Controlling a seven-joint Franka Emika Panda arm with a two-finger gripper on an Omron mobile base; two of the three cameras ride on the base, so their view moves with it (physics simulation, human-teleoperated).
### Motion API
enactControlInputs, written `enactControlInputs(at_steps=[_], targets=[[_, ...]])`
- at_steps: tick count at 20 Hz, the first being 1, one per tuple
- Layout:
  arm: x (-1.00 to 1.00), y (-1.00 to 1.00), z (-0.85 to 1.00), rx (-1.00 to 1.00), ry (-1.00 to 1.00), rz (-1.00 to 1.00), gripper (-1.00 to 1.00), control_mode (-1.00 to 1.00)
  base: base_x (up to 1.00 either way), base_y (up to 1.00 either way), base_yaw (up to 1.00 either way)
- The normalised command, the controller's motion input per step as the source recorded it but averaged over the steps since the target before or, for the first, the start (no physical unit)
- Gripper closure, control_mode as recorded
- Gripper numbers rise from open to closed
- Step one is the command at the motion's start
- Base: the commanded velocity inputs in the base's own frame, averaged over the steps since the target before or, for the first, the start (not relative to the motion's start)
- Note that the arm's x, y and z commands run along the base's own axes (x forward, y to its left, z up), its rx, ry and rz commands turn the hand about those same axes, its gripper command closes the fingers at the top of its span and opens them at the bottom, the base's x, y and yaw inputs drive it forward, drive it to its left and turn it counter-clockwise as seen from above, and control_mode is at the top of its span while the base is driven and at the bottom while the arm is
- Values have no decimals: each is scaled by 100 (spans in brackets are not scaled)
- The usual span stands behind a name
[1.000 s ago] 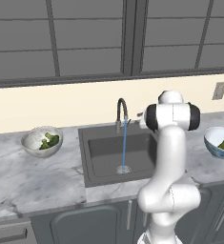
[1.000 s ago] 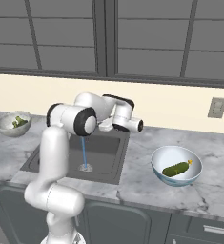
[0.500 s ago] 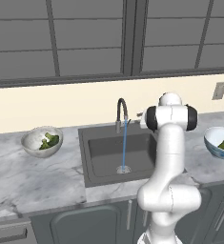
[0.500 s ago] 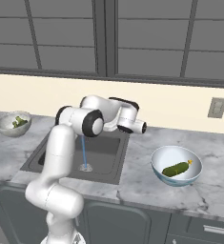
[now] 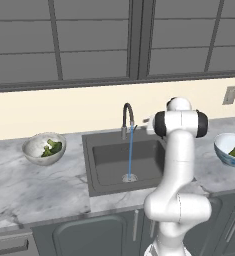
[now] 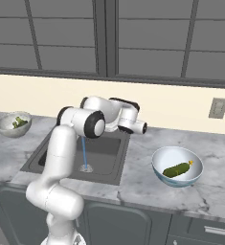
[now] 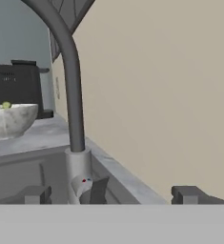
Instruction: Pick the broccolis from the sink and place them in one bowl. Place the cucumber in the other bowl. Then turn off the sink faucet.
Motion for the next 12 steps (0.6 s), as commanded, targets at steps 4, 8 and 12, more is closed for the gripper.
enactControlInputs(at_steps=[4, 8, 12], targets=[[3, 13, -2, -2, 2, -3, -100, -100, 0, 0, 0], [4, 0, -4, -2, 0, -4, -100, -100, 0, 0, 0], [8, 0, -10, -2, 0, -5, -100, -100, 0, 0, 0]])
